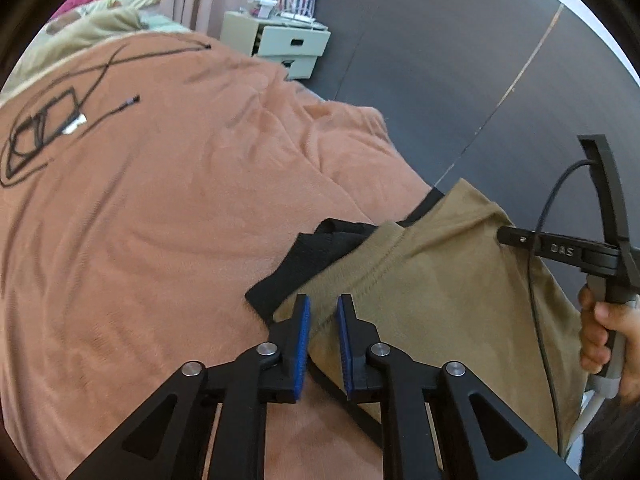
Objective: Fold small clothes
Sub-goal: 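Lower the olive shirt onto the black garment and open both grippers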
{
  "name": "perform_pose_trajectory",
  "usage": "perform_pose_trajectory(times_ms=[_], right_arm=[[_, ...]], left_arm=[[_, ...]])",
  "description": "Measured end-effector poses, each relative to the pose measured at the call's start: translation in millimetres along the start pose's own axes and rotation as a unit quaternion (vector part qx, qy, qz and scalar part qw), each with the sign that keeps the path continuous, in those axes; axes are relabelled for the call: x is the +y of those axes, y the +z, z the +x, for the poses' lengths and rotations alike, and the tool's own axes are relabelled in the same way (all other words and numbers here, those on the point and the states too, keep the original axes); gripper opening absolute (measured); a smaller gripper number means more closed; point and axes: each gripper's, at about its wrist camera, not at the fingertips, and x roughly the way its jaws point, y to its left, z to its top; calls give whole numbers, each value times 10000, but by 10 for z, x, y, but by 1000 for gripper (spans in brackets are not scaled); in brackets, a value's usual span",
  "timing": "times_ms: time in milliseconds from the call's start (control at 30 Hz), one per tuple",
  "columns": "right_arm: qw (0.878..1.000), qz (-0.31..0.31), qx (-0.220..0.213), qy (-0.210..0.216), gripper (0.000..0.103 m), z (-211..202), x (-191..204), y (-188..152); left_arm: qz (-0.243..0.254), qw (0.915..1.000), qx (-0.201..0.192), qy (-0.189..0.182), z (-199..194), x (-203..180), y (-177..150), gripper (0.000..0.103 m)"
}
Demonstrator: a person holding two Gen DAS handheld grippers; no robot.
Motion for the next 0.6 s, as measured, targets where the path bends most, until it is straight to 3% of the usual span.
perform_pose_trajectory(times_ms=[167, 300, 367, 533, 600], right_arm=[[9995, -172, -98, 254, 23, -313, -190, -322], [9986, 34, -11, 527, 23, -369, -366, -516], [9993, 213, -34, 301, 23, -356, -487, -582], [9956, 877, -26, 324, 7, -272, -831, -688], [9951, 942, -22, 312, 6, -293, -859, -733]], left_arm=[[-44, 9999, 91, -92, -144, -83, -140, 14], [-60, 9995, 246, -201, -197, -160, -276, 23], [0, 9993, 300, -204, -218, -221, -348, 26], [92, 9992, 358, -175, -253, -350, -445, 36], [19, 9991, 372, -207, -270, -387, -477, 47]])
